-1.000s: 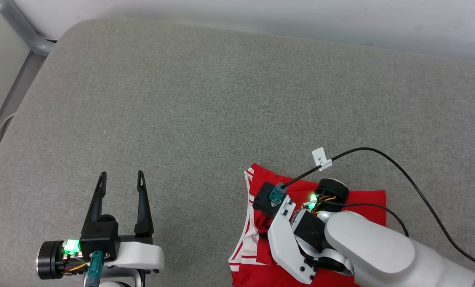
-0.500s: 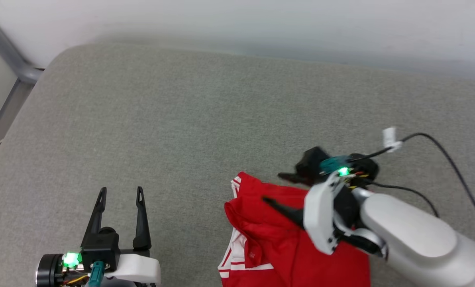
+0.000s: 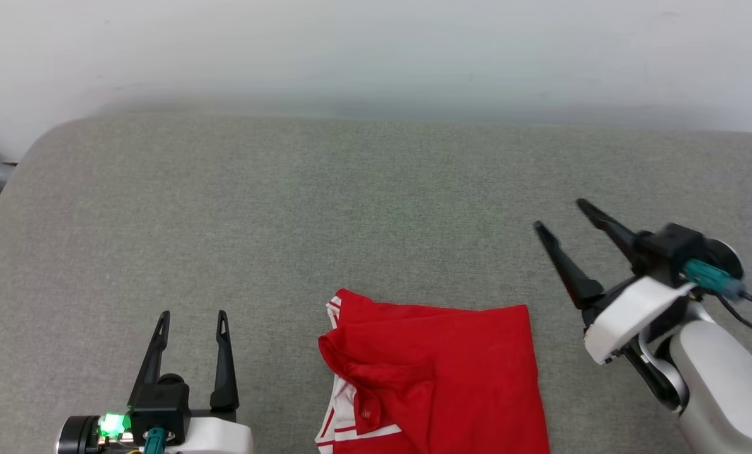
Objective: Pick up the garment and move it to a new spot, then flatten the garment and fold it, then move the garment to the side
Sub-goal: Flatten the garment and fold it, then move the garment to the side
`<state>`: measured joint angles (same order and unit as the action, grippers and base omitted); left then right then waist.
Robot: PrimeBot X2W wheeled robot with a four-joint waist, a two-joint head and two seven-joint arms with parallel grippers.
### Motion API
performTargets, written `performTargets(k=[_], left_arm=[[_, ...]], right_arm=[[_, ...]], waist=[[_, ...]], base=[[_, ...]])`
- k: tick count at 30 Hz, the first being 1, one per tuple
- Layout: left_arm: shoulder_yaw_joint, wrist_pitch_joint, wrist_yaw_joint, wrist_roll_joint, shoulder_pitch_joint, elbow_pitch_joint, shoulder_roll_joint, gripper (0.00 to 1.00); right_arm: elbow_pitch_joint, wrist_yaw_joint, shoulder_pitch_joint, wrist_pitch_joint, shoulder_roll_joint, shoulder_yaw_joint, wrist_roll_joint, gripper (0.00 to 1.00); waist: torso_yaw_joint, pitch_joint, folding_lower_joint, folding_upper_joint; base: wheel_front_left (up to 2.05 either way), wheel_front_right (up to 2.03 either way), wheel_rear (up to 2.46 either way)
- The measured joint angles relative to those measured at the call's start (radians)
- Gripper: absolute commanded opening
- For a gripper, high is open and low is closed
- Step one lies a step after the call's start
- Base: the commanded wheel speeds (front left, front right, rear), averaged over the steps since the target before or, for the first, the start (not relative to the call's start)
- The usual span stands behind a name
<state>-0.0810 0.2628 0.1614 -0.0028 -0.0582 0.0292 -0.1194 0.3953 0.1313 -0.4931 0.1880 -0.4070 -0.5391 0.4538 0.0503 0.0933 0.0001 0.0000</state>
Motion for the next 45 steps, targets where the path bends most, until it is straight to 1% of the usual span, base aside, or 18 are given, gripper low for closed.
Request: performTargets(k=[3,4,7,9,11,14,19,22,27,40,45], left_arm=[[-0.004,0.000,0.001,0.000,-0.004,-0.004,0.000,1.00],[-0.006,0.000,0.006,0.000,-0.015,-0.008,0.000,1.00],[-0.009,0.000,0.006,0.000,-0.018,-0.013,-0.001,1.00],[-0.010,0.000,0.006,0.000,-0.022,-0.015,-0.002,1.00],[-0.011,0.000,0.006,-0.002,-0.030,-0.017,-0.002,1.00],[-0.010,0.000,0.000,-0.008,-0.041,-0.018,-0.005,1.00],[-0.012,0.000,0.000,-0.007,-0.065,-0.020,-0.006,1.00],[-0.013,0.000,-0.003,-0.007,-0.068,-0.021,-0.010,1.00],[-0.014,0.000,-0.011,-0.008,-0.077,-0.020,-0.018,1.00],[-0.024,0.000,-0.018,-0.009,-0.079,-0.014,-0.019,1.00],[-0.020,0.000,-0.020,-0.010,-0.078,-0.012,-0.020,1.00]], right_arm=[[-0.017,0.000,0.077,0.043,0.049,0.145,-0.084,1.00],[-0.068,0.000,0.158,0.061,0.111,0.272,-0.159,1.00],[-0.138,0.000,0.247,0.071,0.178,0.372,-0.217,1.00],[-0.189,0.000,0.306,0.073,0.220,0.421,-0.257,1.00],[-0.239,0.000,0.357,0.074,0.263,0.462,-0.273,1.00],[-0.302,0.000,0.424,0.075,0.302,0.499,-0.299,1.00],[-0.370,0.000,0.513,0.075,0.336,0.536,-0.307,1.00],[-0.399,0.000,0.559,0.075,0.347,0.561,-0.307,1.00],[-0.416,0.000,0.602,0.075,0.352,0.559,-0.312,1.00],[-0.410,0.000,0.620,0.075,0.355,0.556,-0.304,1.00],[-0.430,0.000,0.551,0.050,0.344,0.565,-0.314,1.00]], waist=[[-0.014,-0.012,-0.0001,0.0000],[-0.023,-0.022,-0.0001,0.0000],[-0.028,-0.034,-0.0002,0.0000],[-0.029,-0.042,-0.0002,0.0000],[-0.029,-0.050,-0.0002,0.0000],[-0.030,-0.062,-0.0003,0.0000],[-0.027,-0.079,-0.0002,0.0000],[-0.023,-0.085,-0.0003,0.0000],[-0.024,-0.089,-0.0002,0.0000],[-0.017,-0.093,-0.0002,0.0000],[-0.013,-0.093,-0.0001,0.0000]], base=[[0.00,0.00,0.00],[0.00,0.00,0.00],[0.00,0.00,0.00],[0.00,0.00,0.00],[0.00,0.00,0.00],[0.00,0.00,0.00],[0.00,0.00,0.00],[0.00,0.00,0.00],[0.00,0.00,0.00],[0.00,0.00,0.00],[0.00,0.00,0.00]])
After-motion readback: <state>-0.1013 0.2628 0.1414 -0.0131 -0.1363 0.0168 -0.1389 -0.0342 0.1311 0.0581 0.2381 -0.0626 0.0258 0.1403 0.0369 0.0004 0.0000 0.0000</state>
